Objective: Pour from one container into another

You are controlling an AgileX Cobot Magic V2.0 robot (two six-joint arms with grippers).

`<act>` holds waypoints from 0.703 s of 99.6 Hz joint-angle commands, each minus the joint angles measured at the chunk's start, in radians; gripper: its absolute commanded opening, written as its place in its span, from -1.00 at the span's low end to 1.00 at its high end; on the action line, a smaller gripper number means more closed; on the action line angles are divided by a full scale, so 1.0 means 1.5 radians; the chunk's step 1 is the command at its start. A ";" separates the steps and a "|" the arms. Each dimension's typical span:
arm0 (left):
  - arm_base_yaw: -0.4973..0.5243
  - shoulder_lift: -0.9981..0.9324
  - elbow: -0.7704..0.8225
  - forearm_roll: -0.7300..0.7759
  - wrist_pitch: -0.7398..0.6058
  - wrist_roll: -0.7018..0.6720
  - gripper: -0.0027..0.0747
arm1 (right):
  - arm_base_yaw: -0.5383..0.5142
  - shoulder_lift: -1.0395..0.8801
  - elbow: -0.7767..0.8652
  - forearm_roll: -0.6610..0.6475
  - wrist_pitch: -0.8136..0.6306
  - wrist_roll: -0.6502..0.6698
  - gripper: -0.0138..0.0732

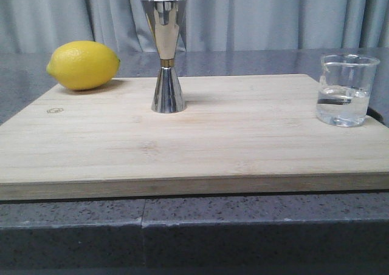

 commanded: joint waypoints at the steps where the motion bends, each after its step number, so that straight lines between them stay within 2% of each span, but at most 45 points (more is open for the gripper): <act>1: 0.001 0.011 -0.023 0.001 -0.056 0.002 0.34 | -0.004 0.012 -0.023 -0.007 -0.060 0.003 0.52; 24: 0.001 0.011 -0.023 -0.002 -0.058 0.002 0.25 | -0.004 0.012 -0.023 -0.007 -0.063 0.003 0.52; 44: 0.001 0.012 -0.023 -0.002 -0.058 0.002 0.26 | -0.004 0.012 -0.023 -0.007 -0.063 0.003 0.52; 51: 0.001 0.014 -0.023 -0.002 -0.058 0.002 0.34 | -0.004 0.012 -0.023 -0.007 -0.054 0.003 0.52; 62: 0.001 0.014 -0.023 -0.002 -0.066 0.002 0.59 | -0.004 0.012 -0.023 -0.007 -0.033 0.003 0.53; 70: 0.001 0.014 -0.023 -0.002 -0.071 0.002 0.71 | -0.004 0.012 -0.023 -0.007 -0.028 0.003 0.62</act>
